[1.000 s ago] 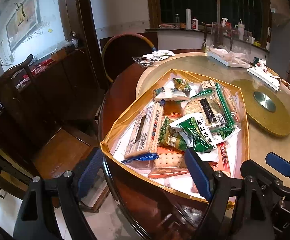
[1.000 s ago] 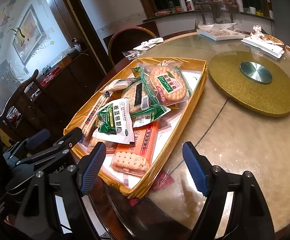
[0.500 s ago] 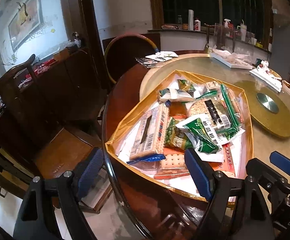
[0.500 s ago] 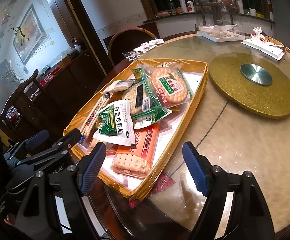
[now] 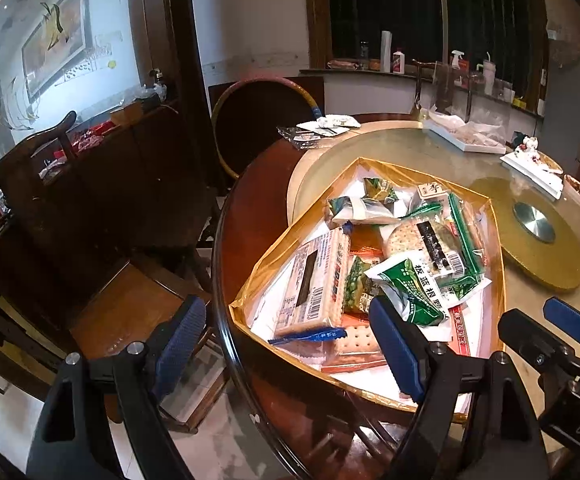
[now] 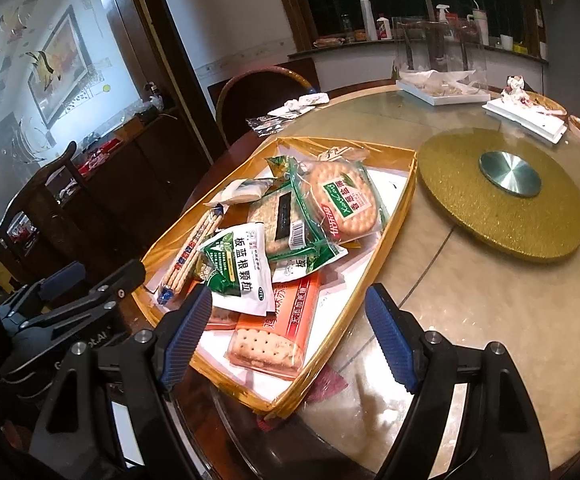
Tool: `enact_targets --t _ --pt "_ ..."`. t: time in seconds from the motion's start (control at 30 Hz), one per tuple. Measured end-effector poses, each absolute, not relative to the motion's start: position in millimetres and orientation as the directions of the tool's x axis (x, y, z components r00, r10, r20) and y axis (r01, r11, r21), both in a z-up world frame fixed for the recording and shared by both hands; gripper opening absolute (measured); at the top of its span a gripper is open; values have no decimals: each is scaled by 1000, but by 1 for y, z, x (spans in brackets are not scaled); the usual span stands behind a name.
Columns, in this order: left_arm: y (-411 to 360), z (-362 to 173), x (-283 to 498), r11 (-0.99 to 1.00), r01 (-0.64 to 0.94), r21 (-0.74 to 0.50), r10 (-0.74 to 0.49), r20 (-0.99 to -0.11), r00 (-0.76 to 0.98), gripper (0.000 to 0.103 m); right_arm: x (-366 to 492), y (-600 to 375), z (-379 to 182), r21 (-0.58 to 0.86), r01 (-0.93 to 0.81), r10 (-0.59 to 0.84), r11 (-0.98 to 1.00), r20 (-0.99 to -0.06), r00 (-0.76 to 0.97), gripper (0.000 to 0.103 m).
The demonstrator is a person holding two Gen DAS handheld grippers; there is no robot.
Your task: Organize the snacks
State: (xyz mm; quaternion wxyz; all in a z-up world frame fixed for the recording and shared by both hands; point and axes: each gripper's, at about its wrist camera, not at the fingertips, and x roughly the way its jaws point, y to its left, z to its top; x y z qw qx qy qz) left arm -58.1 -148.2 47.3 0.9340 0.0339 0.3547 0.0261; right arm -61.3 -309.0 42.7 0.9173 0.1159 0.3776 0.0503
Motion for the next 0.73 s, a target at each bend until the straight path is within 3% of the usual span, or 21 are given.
enact_targets --t 0.73 --pt "-149 46 -57 994 -13 108 78 -623 779 84 -53 -297 44 211 -26 168 977 -690 704 79"
